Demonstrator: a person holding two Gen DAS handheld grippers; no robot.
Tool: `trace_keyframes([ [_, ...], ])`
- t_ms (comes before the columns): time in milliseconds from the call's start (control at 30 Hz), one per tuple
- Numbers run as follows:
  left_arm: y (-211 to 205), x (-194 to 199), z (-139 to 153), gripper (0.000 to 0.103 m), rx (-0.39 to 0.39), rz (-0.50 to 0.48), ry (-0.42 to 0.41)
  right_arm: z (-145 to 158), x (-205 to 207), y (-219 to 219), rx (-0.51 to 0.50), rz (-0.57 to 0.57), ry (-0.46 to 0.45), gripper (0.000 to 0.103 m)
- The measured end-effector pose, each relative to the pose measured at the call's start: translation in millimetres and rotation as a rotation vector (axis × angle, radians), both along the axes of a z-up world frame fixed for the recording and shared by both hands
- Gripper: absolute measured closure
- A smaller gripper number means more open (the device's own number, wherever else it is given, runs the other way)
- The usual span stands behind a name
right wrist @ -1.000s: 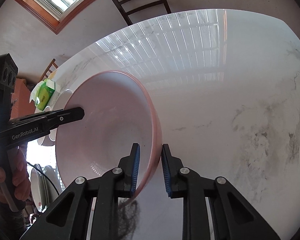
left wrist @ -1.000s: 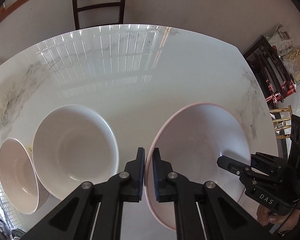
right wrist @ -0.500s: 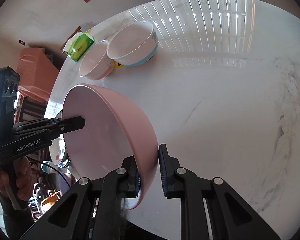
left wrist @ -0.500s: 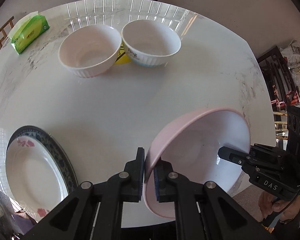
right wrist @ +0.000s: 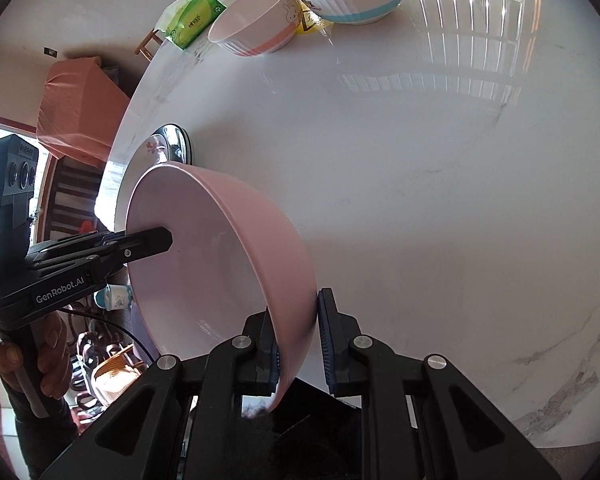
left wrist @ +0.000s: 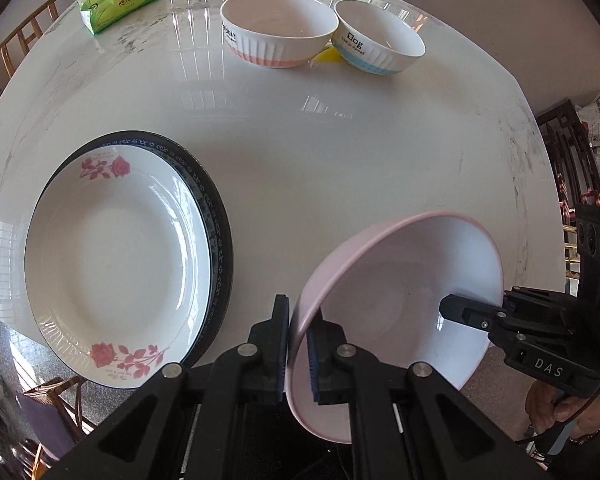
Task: Organize plates and bowls
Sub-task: 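Carry the pink bowl with both grippers beside the plate stack and release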
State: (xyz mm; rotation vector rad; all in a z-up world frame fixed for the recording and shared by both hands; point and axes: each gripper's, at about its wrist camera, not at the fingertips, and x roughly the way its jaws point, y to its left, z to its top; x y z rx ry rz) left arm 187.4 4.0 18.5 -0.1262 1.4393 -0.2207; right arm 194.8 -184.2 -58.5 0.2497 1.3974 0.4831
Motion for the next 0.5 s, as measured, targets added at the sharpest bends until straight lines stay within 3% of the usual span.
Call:
trace_keyframes([
  [267,5,5,-8,0.093,-0.004,0.001,-0.051,-4,13,4,-0.005,-0.024,-0.006,0.086],
  [500,3,1,-18,0.084,0.031,-0.083,-0.082,1,10,0,-0.01,-0.007,-0.055,0.084],
])
